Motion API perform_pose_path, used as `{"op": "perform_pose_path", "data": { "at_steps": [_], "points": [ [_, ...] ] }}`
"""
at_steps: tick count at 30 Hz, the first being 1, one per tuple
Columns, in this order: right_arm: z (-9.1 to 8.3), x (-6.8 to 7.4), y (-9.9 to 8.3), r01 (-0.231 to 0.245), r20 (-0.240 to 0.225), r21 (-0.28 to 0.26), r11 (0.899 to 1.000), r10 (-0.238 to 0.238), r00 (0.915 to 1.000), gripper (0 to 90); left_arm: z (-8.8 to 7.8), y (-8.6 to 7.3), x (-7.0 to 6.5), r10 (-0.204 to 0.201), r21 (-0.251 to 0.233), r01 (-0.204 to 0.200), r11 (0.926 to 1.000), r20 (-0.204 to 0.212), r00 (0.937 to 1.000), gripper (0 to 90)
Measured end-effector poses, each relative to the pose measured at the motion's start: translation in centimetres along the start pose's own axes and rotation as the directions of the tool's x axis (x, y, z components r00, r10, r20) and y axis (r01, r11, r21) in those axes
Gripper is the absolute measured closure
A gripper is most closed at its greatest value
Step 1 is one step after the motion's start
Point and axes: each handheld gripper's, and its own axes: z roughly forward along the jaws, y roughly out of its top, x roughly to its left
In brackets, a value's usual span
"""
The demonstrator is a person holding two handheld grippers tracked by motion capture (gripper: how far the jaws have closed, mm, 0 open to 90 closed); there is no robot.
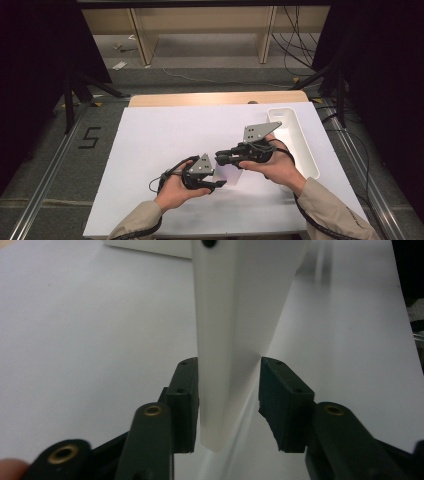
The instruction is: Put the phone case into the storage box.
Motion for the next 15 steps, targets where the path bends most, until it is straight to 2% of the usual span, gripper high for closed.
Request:
{"op": "perform_pose_path", "data": {
  "at_steps": [7, 8, 10, 11, 12, 13, 15],
  "points": [
    [0.0, -0.1, 0.0, -0.001, -0.028, -0.004, 1.000, 0.000, 0.9996, 79.6, -0.2, 0.0, 0.1, 0.030, 0.013, -0.030, 0.9995, 0.032, 0.9990, 68.7],
    [0.0, -0.1, 0.0, 0.005, -0.032, -0.008, 1.000, -0.005, 0.9995, 76.6, -0.3, 0.1, 0.1, 0.035, 0.014, -0.035, 0.9993, 0.036, 0.9988, 72.9],
    [-0.1, -0.1, 0.0, 0.008, -0.030, -0.012, 1.000, -0.008, 0.9995, 75.0, -0.6, 0.1, 0.3, 0.032, 0.013, -0.033, 0.9994, 0.046, 0.9984, 74.9],
    [-0.2, -0.1, 0.0, 0.018, -0.022, -0.022, 1.000, -0.018, 0.9996, 64.0, -0.7, 0.2, 0.3, 0.033, 0.012, -0.033, 0.9994, 0.050, 0.9982, 80.1],
    [-0.2, -0.2, 0.0, 0.018, 0.009, -0.036, 0.999, -0.018, 0.9998, 58.2, -0.8, 0.2, 0.3, 0.030, 0.005, -0.030, 0.9995, 0.037, 0.9989, 80.3],
    [-0.2, -0.2, 0.0, 0.021, 0.040, -0.052, 0.998, -0.019, 0.9990, 54.1, -0.9, 0.3, 0.4, 0.022, 0.004, -0.022, 0.9997, 0.030, 0.9993, 80.4],
    [-0.2, -0.3, 0.0, 0.021, 0.051, -0.062, 0.998, -0.017, 0.9986, 51.0, -1.1, 0.4, 0.4, 0.012, -0.005, -0.012, 0.9999, 0.014, 0.9998, 80.4]
  ]
}}
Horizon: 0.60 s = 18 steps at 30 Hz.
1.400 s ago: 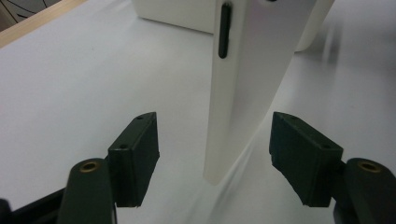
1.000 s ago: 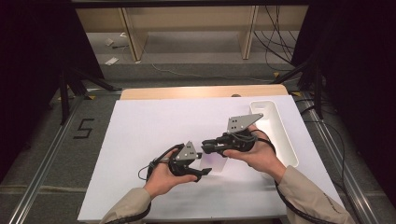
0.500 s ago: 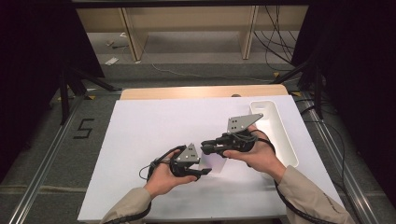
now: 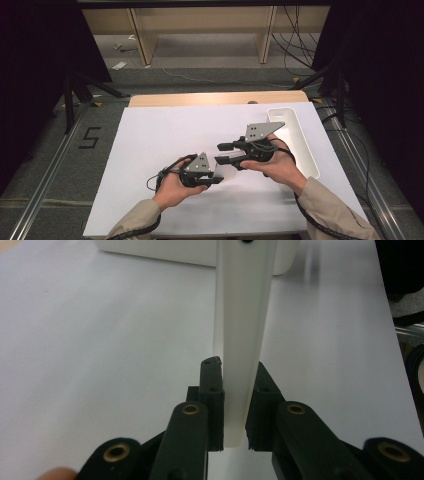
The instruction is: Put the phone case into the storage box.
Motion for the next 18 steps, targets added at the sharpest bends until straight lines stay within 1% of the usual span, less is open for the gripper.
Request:
{"op": "perform_pose_path", "data": {
  "at_steps": [1, 2, 3, 4, 5, 6, 7, 8, 9, 10, 11, 12, 13, 14, 15, 16, 17, 18],
  "points": [
    [0.0, 0.0, 0.0, 0.002, 0.017, -0.009, 1.000, -0.002, 0.9998, 46.2, -0.1, 0.0, 0.0, -0.004, 0.003, 0.004, 1.0000, -0.004, 1.0000, 80.4],
    [0.0, -0.1, -0.1, 0.000, 0.042, -0.013, 1.000, 0.000, 0.9991, 38.1, -0.1, 0.1, 0.0, -0.010, 0.002, 0.010, 0.9999, -0.008, 0.9999, 80.5],
    [0.0, -0.1, -0.1, 0.000, 0.042, -0.013, 1.000, 0.000, 0.9991, 38.1, -0.1, 0.1, 0.0, -0.015, 0.000, 0.015, 0.9999, -0.013, 0.9998, 80.5],
    [0.0, -0.2, -0.2, -0.006, 0.054, -0.019, 1.000, 0.007, 0.9985, 35.0, -0.2, 0.1, 0.0, -0.025, 0.001, 0.025, 0.9997, -0.023, 0.9994, 80.5],
    [-0.1, -0.4, -0.3, -0.022, 0.083, -0.041, 0.999, 0.025, 0.9962, 27.2, -0.2, 0.2, 0.0, -0.032, -0.001, 0.032, 0.9995, -0.029, 0.9991, 80.4],
    [-0.1, -0.4, -0.3, -0.022, 0.083, -0.041, 0.999, 0.025, 0.9962, 27.2, -0.3, 0.3, 0.0, -0.037, 0.002, 0.037, 0.9993, -0.043, 0.9984, 80.4],
    [-0.4, -0.6, -0.4, -0.037, 0.104, -0.057, 0.998, 0.043, 0.9937, 24.2, -0.3, 0.3, 0.0, -0.041, 0.003, 0.042, 0.9991, -0.053, 0.9977, 80.4],
    [-0.6, -0.7, -0.5, -0.044, 0.116, -0.065, 0.997, 0.051, 0.9919, 23.2, -0.4, 0.3, 0.0, -0.049, 0.002, 0.049, 0.9988, -0.061, 0.9969, 80.4],
    [-0.6, -0.7, -0.5, -0.044, 0.116, -0.065, 0.997, 0.051, 0.9919, 23.2, -0.4, 0.3, 0.0, -0.058, 0.002, 0.058, 0.9983, -0.077, 0.9954, 80.4],
    [-0.7, -0.8, -0.6, -0.053, 0.125, -0.078, 0.996, 0.062, 0.9902, 22.5, -0.5, 0.3, 0.1, -0.070, 0.000, 0.070, 0.9975, -0.088, 0.9937, 80.4],
    [-0.8, -0.8, -0.7, -0.065, 0.138, -0.084, 0.994, 0.076, 0.9875, 21.6, -0.5, 0.4, 0.1, -0.075, 0.002, 0.075, 0.9971, -0.100, 0.9922, 80.4],
    [-0.9, -1.0, -0.9, -0.078, 0.161, -0.095, 0.992, 0.092, 0.9826, 20.5, -0.5, 0.4, 0.1, -0.082, 0.000, 0.083, 0.9966, -0.114, 0.9900, 80.4],
    [-0.9, -1.0, -0.9, -0.078, 0.161, -0.095, 0.992, 0.092, 0.9826, 20.5, -0.5, 0.4, 0.1, -0.089, -0.003, 0.090, 0.9960, -0.124, 0.9882, 80.4],
    [-1.1, -1.1, -1.1, -0.089, 0.186, -0.111, 0.990, 0.108, 0.9765, 18.5, -0.6, 0.5, 0.1, -0.098, -0.002, 0.098, 0.9952, -0.134, 0.9861, 80.4],
    [-1.1, -1.1, -1.2, -0.096, 0.194, -0.118, 0.988, 0.118, 0.9739, 17.5, -0.6, 0.5, 0.2, -0.100, 0.002, 0.101, 0.9949, -0.146, 0.9842, 80.4],
    [-1.1, -1.1, -1.2, -0.096, 0.194, -0.118, 0.988, 0.118, 0.9739, 17.5, -0.6, 0.5, 0.2, -0.108, -0.003, 0.109, 0.9940, -0.154, 0.9821, 80.4],
    [-1.2, -1.2, -1.3, -0.102, 0.210, -0.131, 0.986, 0.128, 0.9693, 17.2, -0.7, 0.5, 0.2, -0.115, -0.005, 0.116, 0.9933, -0.163, 0.9800, 80.4],
    [-1.2, -1.2, -1.3, -0.102, 0.210, -0.131, 0.986, 0.128, 0.9693, 17.2, -0.8, 0.6, 0.2, -0.120, -0.001, 0.122, 0.9926, -0.171, 0.9778, 80.4]
  ]
}}
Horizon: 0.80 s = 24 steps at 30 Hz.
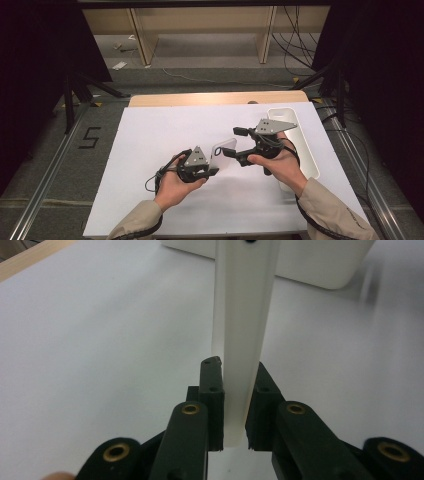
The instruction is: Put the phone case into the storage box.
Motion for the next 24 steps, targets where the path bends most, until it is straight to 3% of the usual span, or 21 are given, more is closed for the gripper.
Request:
{"op": "perform_pose_path", "data": {
  "at_steps": [8, 24],
  "points": [
    [-0.01, 0.27, -0.35, -0.009, 0.050, -0.025, 1.000, 0.010, 0.9987, 17.0, -0.18, 0.16, 0.22, -0.063, -0.008, 0.063, 0.9980, -0.052, 0.9967, 80.3],
    [0.38, 0.81, -0.74, -0.026, 0.147, -0.069, 0.997, 0.036, 0.9885, 7.9, 0.12, 0.93, 0.11, -0.092, -0.008, 0.092, 0.9957, -0.083, 0.9923, 80.4]
  ]
}}
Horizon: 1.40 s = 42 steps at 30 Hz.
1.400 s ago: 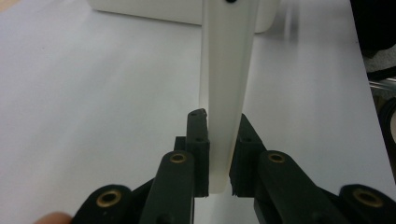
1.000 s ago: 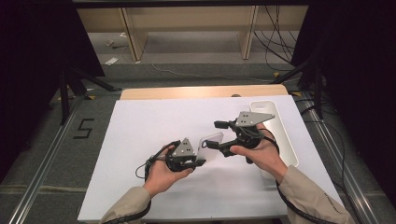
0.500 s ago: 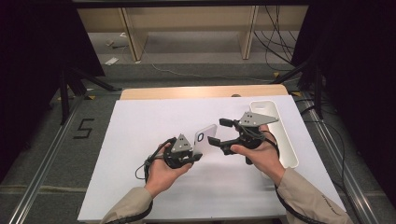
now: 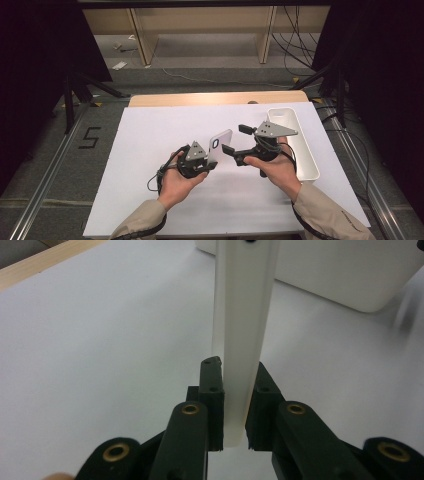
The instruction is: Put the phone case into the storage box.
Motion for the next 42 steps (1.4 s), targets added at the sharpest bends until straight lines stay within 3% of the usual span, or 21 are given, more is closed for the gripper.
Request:
{"op": "perform_pose_path", "data": {
  "at_steps": [17, 42],
  "points": [
    [0.3, 0.2, -0.2, -0.016, 0.054, -0.013, 1.000, 0.017, 0.9984, 5.5, 1.0, 0.6, -0.7, -0.039, 0.006, 0.040, 0.9992, -0.018, 0.9991, 80.4],
    [1.1, 0.8, -0.8, -0.054, 0.062, -0.023, 0.998, 0.055, 0.9965, 9.3, 2.0, 0.8, -1.9, -0.043, -0.001, 0.043, 0.9991, -0.027, 0.9987, 80.4]
  ]
}}
